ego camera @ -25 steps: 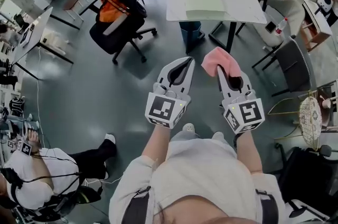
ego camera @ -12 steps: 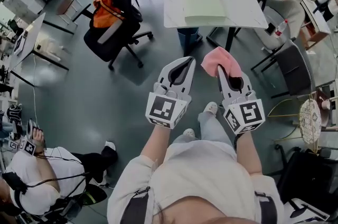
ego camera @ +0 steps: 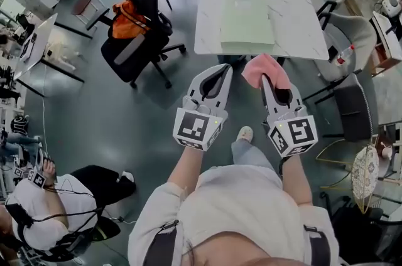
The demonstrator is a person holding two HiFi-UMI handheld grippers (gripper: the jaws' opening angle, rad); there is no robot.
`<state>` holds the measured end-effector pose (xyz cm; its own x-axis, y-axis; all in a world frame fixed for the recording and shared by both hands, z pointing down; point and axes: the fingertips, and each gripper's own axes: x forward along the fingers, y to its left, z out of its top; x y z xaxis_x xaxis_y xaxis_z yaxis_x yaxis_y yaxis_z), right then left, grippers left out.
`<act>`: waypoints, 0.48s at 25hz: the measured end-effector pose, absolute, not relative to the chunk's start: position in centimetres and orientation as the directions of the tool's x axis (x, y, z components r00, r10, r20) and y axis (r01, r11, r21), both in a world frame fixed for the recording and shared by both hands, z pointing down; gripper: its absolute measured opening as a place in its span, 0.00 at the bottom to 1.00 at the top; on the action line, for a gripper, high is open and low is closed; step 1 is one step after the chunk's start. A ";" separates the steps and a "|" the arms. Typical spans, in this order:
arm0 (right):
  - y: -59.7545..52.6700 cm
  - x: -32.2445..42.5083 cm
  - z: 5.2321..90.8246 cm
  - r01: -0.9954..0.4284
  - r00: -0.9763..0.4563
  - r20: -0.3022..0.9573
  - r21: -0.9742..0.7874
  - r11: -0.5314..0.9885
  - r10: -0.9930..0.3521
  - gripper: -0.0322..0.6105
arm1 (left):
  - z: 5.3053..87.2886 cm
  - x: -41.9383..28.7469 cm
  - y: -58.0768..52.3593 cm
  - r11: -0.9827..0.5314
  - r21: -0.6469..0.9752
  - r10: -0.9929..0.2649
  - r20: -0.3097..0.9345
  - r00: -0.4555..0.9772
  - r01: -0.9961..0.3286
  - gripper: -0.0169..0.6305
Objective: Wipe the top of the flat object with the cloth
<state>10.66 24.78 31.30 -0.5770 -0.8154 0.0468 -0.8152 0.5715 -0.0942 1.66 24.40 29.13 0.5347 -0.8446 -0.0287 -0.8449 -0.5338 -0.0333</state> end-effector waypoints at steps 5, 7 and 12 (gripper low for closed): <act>18.8 11.7 30.9 -0.799 -0.600 0.045 -0.086 0.596 -0.799 0.10 | 28.9 2.6 18.9 -0.503 -0.028 -0.863 -0.029 0.504 -0.864 0.04; 16.8 12.2 31.1 -0.791 -0.610 0.047 -0.087 0.605 -0.791 0.10 | 29.0 3.1 17.0 -0.491 -0.028 -0.870 -0.030 0.492 -0.871 0.04; 13.0 13.4 31.5 -0.771 -0.636 0.052 -0.083 0.631 -0.770 0.10 | 29.2 4.1 13.4 -0.455 -0.027 -0.889 -0.037 0.456 -0.890 0.04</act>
